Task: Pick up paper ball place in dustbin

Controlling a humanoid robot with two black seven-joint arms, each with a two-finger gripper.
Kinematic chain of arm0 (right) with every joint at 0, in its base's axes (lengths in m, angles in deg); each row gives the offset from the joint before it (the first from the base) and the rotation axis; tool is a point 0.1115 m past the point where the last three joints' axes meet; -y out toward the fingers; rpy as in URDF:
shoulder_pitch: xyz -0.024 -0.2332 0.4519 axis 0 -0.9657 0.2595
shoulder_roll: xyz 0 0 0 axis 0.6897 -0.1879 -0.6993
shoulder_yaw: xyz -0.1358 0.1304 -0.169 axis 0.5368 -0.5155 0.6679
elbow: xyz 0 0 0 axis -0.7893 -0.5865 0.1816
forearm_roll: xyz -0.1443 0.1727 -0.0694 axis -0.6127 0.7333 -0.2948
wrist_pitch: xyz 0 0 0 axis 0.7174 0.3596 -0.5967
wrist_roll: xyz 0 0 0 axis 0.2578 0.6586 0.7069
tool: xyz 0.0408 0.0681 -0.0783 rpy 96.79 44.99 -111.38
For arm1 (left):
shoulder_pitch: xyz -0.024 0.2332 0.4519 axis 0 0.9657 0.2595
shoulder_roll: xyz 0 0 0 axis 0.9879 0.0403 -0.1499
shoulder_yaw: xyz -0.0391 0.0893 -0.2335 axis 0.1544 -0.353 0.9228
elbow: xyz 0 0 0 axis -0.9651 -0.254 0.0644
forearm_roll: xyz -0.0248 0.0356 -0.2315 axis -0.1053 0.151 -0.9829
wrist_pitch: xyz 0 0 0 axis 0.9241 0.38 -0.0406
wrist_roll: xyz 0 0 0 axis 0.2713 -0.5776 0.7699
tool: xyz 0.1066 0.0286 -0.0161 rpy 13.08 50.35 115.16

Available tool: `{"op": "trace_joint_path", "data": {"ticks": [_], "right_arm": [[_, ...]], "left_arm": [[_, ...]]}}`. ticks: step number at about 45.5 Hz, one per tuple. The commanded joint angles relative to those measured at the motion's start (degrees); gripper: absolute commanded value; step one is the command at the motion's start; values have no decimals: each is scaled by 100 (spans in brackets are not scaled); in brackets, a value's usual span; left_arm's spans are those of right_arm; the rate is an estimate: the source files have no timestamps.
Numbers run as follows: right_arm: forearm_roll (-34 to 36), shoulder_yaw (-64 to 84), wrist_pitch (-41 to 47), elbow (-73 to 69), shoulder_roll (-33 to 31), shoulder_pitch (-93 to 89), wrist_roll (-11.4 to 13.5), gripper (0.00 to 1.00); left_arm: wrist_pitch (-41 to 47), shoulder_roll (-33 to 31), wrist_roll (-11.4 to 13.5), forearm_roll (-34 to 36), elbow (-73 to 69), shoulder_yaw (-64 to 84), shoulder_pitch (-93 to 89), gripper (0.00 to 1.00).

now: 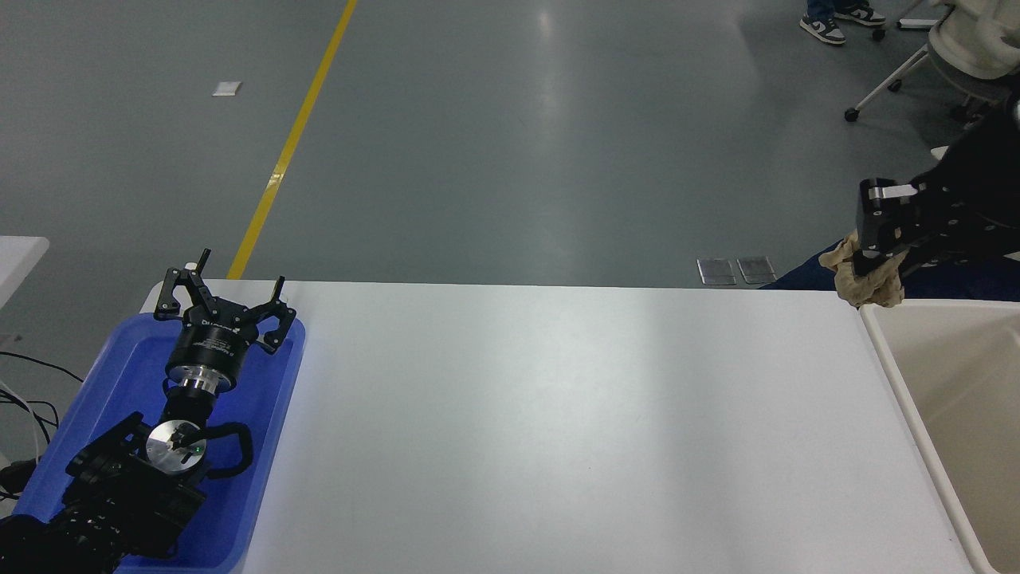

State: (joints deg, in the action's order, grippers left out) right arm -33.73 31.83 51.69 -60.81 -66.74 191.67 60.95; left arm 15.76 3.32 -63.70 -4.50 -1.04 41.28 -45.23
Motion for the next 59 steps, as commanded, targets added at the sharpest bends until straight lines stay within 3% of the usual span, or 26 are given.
{"op": "trace_joint_path", "data": {"ticks": [1,15,24,33,44,59], "right_arm": [[-221,634,1,132,-775,-218,11,0],[-1029,811,1,1344,-2146,-1527,11,0],[-1065,-304,1,2741,-2657,-3529,11,0],[-995,-2043,-52,4447,-2675,-6017,11,0],[-1065,-3653,-1088,5914,-2596,-8057,28,0],[-995,-4576,-2582,7761,-1542,-9947,20,0]], "left_arm": [[0,0,1,0,5,2,0,100],[0,0,1,0,-4,2,0,100],[0,0,1,0,5,2,0,100],[0,0,1,0,-4,2,0,100],[0,0,1,0,-4,2,0,100],[0,0,1,-9,-4,2,0,100]]}}
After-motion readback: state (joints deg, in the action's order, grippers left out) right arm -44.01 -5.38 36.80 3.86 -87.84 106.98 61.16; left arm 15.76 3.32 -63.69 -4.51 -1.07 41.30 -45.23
